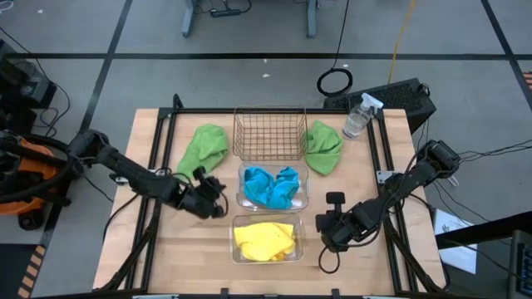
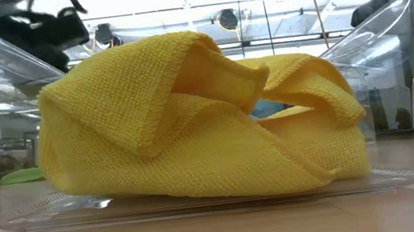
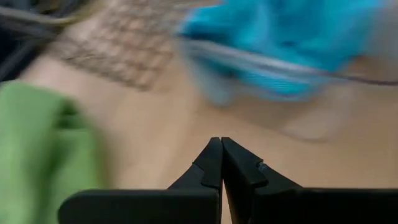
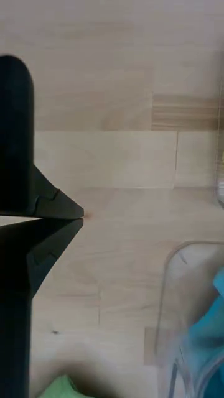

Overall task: Sort microfiber towel by color & place in baskets
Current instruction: Put the left green towel into the wire basket

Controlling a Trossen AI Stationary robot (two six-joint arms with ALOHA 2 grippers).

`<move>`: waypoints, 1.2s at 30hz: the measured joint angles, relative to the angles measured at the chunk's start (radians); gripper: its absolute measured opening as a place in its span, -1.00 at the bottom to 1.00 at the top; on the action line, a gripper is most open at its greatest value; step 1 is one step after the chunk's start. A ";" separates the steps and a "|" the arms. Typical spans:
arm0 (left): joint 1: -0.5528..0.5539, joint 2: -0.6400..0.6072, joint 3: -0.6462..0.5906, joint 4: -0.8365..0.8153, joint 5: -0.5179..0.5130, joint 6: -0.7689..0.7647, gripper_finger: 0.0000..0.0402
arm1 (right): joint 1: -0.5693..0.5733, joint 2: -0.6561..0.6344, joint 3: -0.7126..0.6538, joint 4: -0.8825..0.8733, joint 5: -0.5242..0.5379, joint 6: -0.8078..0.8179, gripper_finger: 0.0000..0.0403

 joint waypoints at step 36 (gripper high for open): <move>0.793 0.010 -0.080 -0.042 0.449 0.371 0.27 | 0.000 -0.107 0.000 0.056 0.125 -0.152 -1.00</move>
